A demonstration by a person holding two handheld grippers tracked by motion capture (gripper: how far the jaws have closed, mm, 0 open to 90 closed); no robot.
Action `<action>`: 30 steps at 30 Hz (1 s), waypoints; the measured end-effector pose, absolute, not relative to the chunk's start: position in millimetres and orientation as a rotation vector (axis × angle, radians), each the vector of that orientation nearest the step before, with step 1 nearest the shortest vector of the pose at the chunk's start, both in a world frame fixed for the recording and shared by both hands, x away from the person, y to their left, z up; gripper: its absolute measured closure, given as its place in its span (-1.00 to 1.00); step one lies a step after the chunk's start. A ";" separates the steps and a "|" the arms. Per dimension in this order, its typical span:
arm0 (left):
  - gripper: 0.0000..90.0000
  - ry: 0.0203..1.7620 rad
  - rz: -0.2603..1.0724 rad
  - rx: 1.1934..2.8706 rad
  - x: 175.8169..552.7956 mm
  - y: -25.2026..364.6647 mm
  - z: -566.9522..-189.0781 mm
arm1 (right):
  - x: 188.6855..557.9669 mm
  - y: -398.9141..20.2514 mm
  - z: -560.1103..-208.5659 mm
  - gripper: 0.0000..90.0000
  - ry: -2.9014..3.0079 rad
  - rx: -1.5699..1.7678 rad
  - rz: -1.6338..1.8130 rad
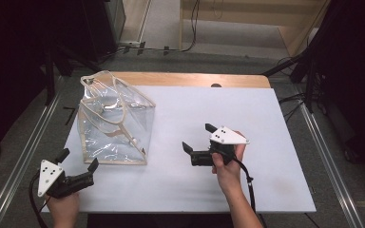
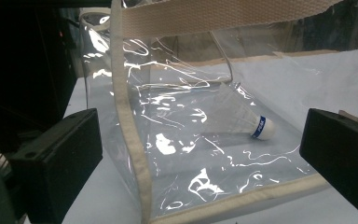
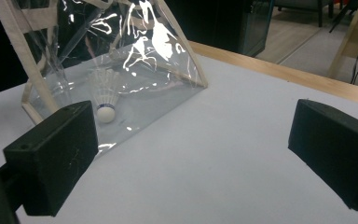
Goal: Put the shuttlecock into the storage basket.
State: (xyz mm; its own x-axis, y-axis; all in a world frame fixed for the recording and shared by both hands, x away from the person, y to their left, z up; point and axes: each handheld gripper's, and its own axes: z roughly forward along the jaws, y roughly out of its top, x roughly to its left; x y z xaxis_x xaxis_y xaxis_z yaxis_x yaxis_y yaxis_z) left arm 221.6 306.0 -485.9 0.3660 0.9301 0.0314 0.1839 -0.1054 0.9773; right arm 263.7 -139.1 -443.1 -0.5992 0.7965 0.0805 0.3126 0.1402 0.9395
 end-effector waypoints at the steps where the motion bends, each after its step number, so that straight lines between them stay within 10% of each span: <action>1: -1.00 1.033 0.876 1.559 221.6 305.9 -485.9 | 263.3 -140.3 -443.6 -1.00 1.980 1.068 1.458; 30: -1.00 1.033 0.877 1.562 221.4 306.0 -485.9 | 246.0 -195.5 -468.0 -1.00 1.921 1.174 1.398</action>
